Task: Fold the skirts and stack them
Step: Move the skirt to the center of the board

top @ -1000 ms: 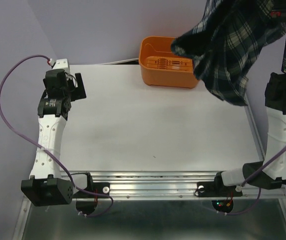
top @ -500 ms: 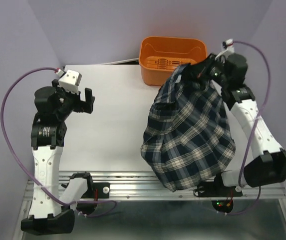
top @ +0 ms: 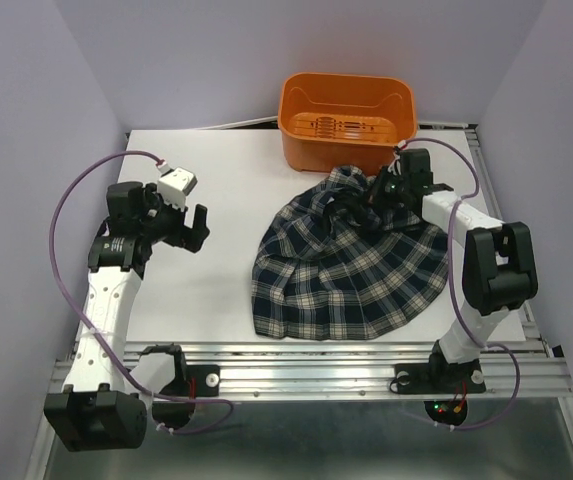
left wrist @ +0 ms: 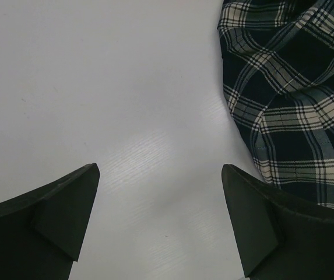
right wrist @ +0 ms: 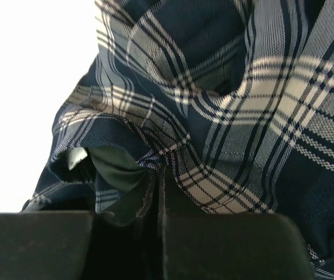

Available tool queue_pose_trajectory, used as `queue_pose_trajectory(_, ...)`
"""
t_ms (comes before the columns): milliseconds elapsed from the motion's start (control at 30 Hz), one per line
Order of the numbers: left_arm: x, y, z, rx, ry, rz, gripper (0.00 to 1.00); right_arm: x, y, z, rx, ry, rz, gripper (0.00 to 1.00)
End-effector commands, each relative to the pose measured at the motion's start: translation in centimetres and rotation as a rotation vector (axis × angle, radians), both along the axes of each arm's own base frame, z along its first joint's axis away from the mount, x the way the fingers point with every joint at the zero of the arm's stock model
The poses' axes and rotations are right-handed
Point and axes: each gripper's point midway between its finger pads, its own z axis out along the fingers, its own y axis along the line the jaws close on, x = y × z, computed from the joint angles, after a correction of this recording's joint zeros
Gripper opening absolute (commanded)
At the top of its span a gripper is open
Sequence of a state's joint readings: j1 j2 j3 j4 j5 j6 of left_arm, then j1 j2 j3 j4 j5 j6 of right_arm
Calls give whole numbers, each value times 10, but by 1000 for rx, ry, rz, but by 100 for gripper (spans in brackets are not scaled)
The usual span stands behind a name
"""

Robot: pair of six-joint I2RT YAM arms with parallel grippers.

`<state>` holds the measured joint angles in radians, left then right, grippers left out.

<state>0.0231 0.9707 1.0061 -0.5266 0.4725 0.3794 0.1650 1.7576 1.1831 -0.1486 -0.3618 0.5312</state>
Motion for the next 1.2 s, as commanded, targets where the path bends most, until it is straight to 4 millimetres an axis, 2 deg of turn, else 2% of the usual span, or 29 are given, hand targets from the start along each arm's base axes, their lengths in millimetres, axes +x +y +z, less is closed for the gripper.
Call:
queue_pose_trajectory(0,14,-7,5,-17,-49,-27,98,40,-10,65,-84,-251,-36,1)
queue_pose_trajectory(133,26,-7,6,-51,-40,7,98,83,-22,88,-130,-396,-127,1)
queue_pose_trajectory(167,28,-6,6,-52,-37,15,98,100,-26,86,-156,-408,-155,1)
queue_pose_trajectory(233,29,-5,2,-53,-22,22,97,121,-32,85,-170,-420,-174,1)
queue_pose_trajectory(267,29,-5,1,-52,-20,26,97,142,-38,84,-184,-433,-198,1)
queue_pose_trajectory(367,28,-4,-1,-49,-22,28,97,172,-46,80,-184,-449,-220,1)
queue_pose_trajectory(433,27,-4,-5,-41,-19,19,97,177,-43,79,-176,-453,-206,1)
queue_pose_trajectory(533,29,-8,-12,-26,-16,-17,97,167,-28,74,-128,-434,-128,1)
queue_pose_trajectory(600,34,-22,-20,2,-7,-80,97,151,-15,76,-86,-404,-45,11)
queue_pose_trajectory(633,40,-33,-25,21,-6,-110,97,141,-10,70,-78,-386,-3,23)
queue_pose_trajectory(700,47,-46,-28,35,-16,-146,97,123,-7,68,-73,-356,38,34)
queue_pose_trajectory(733,50,-61,-26,40,-32,-187,97,113,-6,85,-71,-384,54,49)
queue_pose_trajectory(767,59,-70,-32,42,-31,-215,97,100,-6,75,-78,-364,78,57)
queue_pose_trajectory(800,63,-80,-33,45,-33,-244,98,93,-7,78,-83,-371,89,65)
queue_pose_trajectory(833,70,-91,-25,53,-64,-280,98,84,-7,92,-90,-396,101,78)
queue_pose_trajectory(867,76,-109,-34,60,-52,-329,98,79,-9,92,-110,-398,116,83)
queue_pose_trajectory(900,81,-119,-36,65,-56,-352,98,72,-10,93,-122,-383,127,87)
queue_pose_trajectory(933,90,-129,-26,69,-86,-373,98,69,-12,95,-137,-381,134,94)
queue_pose_trajectory(967,96,-146,-37,83,-77,-428,98,68,-19,106,-168,-410,144,97)
queue_pose_trajectory(1000,105,-157,-26,82,-107,-458,98,61,-20,104,-185,-387,160,100)
queue_pose_trajectory(1067,113,-175,-28,91,-107,-502,98,55,-28,107,-221,-379,176,100)
queue_pose_trajectory(1100,115,-189,-42,101,-83,-544,98,54,-30,113,-252,-395,192,100)
queue_pose_trajectory(1133,122,-198,-32,97,-110,-559,98,48,-37,108,-270,-363,197,100)
queue_pose_trajectory(1167,125,-206,-34,96,-107,-575,98,45,-39,108,-286,-359,206,100)
